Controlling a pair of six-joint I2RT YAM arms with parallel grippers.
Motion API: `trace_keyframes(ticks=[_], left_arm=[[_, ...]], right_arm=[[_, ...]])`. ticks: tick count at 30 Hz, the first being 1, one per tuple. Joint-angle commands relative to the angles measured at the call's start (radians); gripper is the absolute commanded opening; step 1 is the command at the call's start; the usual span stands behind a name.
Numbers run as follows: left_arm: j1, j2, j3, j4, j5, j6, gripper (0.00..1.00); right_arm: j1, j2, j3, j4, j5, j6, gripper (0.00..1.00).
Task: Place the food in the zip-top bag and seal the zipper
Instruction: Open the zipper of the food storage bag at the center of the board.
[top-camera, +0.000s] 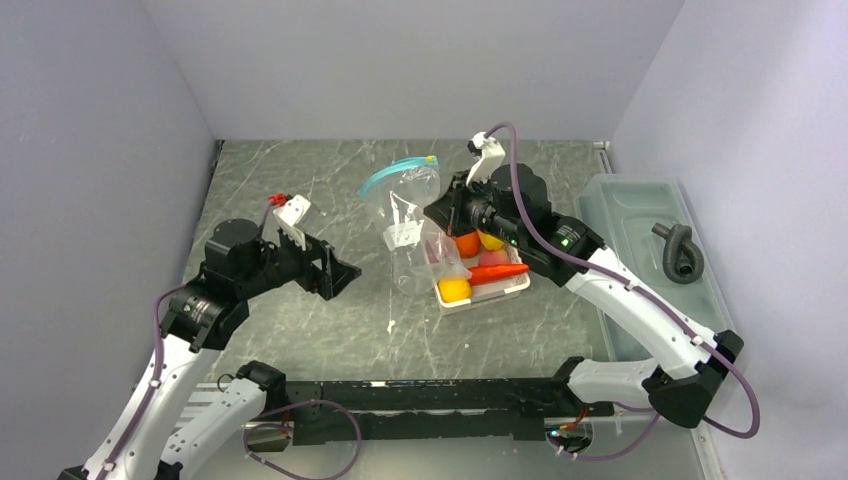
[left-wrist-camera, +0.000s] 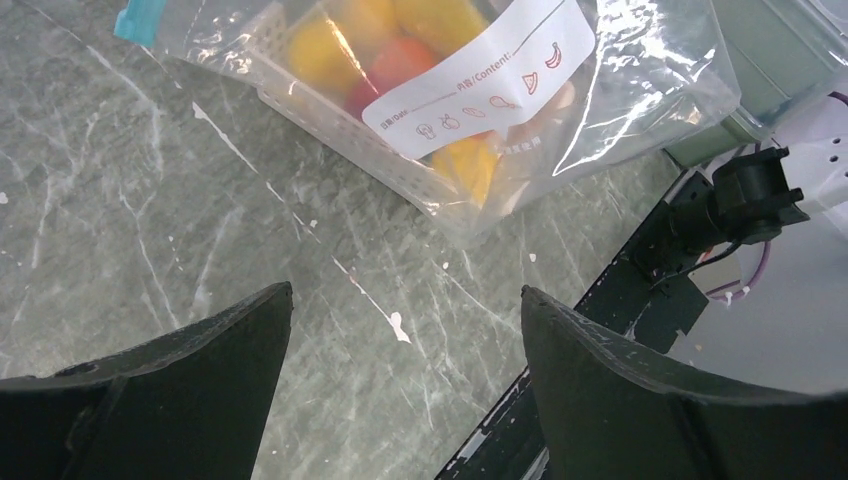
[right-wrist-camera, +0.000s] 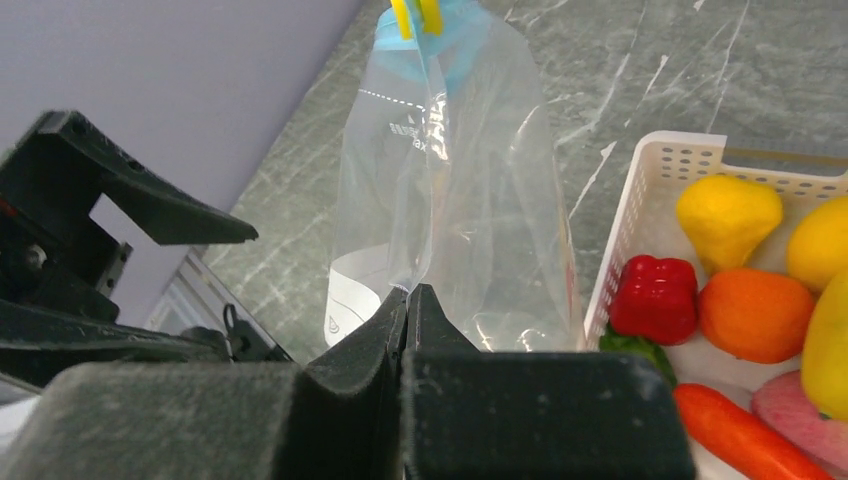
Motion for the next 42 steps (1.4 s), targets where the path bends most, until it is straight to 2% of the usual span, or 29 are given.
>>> trace_keyframes(ticks=[1,8,17,23,30,37,42], left_arm=[[-0.004,-0.009,0.056,0.001,0.049,0.012,0.9],[-0.004,-0.003,0.117,-0.052,0.079,0.045,0.97],[-0.003,0.055,0.232,-0.15,0.114,0.08,0.98],[-0.004,0.087,0.307,-0.198,0.161,0.08,1.0],[-0.003,0.092,0.34,-0.236,0.24,0.094,1.0],[-0.003,0.129,0.354,-0.291,0.398,0.114,1.0],[-0.003,0.119,0.326,-0.279,0.458,0.107,0.98]], right_arm=[[-0.008,-0.041,-0.008,-0.027,-0.067,-0.12,0.0],[-0.011,-0.105,-0.03,-0.08,-0.145,-0.234,0.0],[-0.011,-0.18,-0.051,-0.16,-0.261,-0.358,0.0],[-0.012,-0.217,-0.069,-0.223,-0.39,-0.427,0.0],[-0.012,-0.298,-0.15,-0.211,-0.565,-0.496,0.0],[-0.011,-0.345,-0.201,-0.206,-0.818,-0.626,0.0],[-0.01,-0.355,-0.229,-0.179,-0.871,-0.653,0.0]])
